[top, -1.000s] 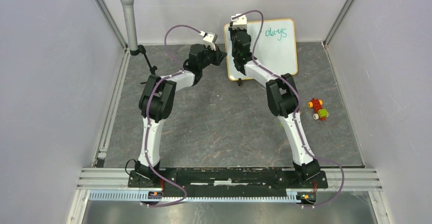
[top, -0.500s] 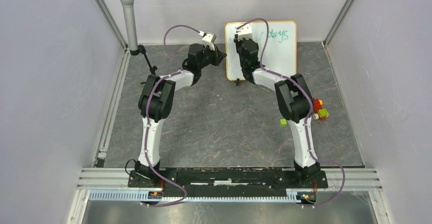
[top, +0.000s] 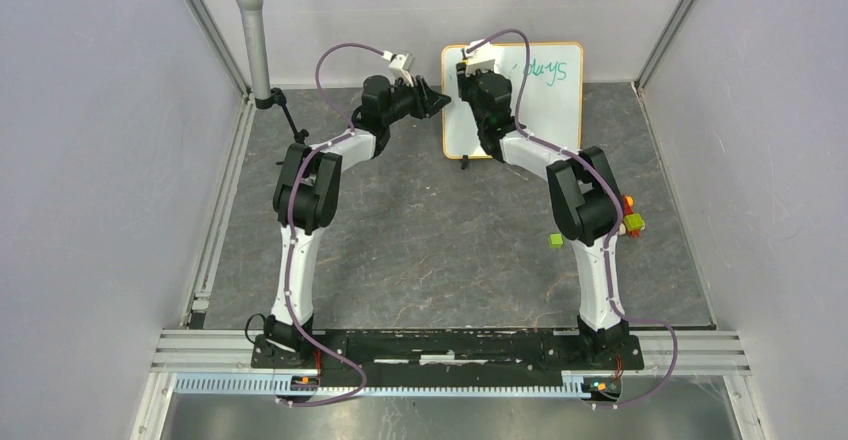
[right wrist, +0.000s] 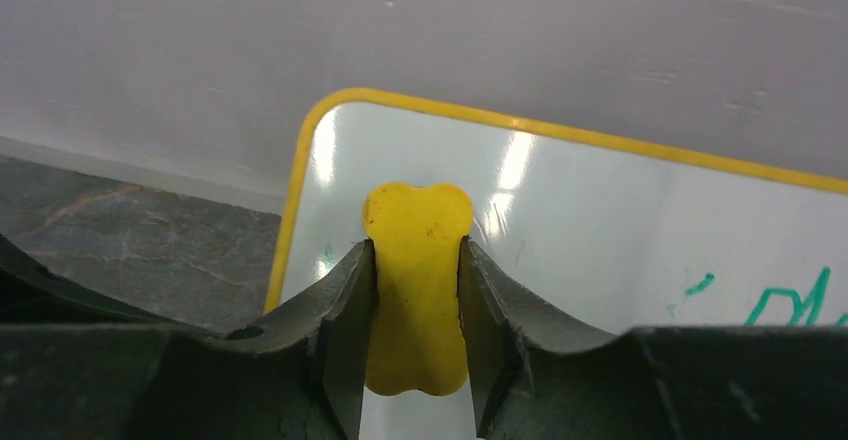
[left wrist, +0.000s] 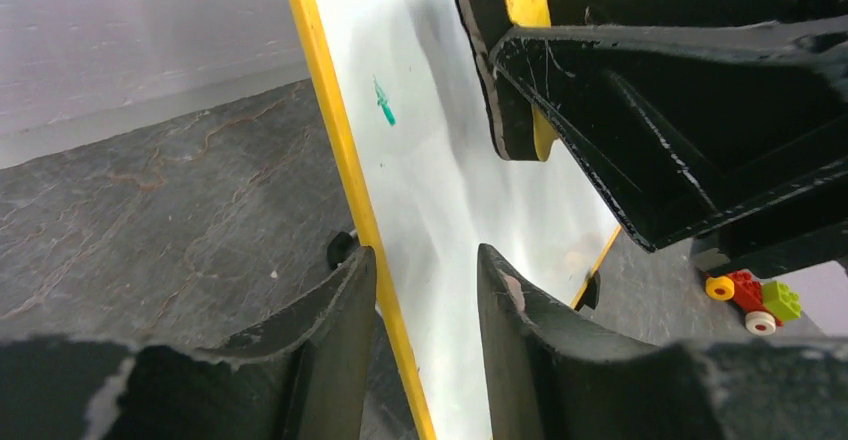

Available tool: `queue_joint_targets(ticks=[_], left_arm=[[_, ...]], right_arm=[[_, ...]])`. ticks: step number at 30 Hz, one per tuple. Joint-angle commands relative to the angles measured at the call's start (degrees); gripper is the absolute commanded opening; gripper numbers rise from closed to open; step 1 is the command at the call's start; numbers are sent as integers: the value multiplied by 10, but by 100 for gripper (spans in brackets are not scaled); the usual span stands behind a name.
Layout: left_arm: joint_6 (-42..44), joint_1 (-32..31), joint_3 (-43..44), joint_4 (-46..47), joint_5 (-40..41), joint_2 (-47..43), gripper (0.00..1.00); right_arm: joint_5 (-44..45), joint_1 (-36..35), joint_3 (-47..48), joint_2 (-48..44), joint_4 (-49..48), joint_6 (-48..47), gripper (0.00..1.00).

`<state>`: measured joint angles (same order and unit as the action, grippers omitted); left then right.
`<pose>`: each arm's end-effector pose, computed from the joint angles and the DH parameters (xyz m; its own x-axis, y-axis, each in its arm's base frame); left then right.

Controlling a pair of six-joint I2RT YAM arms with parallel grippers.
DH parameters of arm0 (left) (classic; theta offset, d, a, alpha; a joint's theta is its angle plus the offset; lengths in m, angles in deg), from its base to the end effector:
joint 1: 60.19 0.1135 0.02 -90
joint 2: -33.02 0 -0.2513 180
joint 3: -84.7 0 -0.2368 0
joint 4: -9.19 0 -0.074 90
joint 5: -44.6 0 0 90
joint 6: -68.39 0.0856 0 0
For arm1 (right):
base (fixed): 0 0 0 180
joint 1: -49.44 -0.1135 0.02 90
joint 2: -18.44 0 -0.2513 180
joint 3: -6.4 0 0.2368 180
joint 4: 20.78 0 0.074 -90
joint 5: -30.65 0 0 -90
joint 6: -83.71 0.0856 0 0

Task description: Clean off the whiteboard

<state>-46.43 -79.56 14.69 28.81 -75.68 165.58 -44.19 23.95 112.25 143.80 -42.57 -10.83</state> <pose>0.5106 -0.2252 0.2001 -0.3637 -0.2564 -0.8955 0.6708 0.5950 -0.4428 0.5017 0.2144 0.2456 0.0500 -0.0608 -0.9969 -0.1761 0.9820 -0.0687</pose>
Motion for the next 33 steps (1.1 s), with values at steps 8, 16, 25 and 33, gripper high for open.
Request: queue_joint_targets(ticks=[8, 16, 25, 33], left_arm=[[-33, -4, 80, -70, -9, 38, 53], [-44, -4, 104, -83, -27, 54, 47], [-52, -4, 122, -96, -30, 65, 45], [-63, -4, 132, -99, -32, 72, 37]], right_arm=[[-13, -1, 55, 1, 44, -10, 67], [15, -2, 48, 6, 50, -14, 57], [17, -2, 75, 31, 63, -14, 52], [18, -2, 99, 48, 75, -13, 40]])
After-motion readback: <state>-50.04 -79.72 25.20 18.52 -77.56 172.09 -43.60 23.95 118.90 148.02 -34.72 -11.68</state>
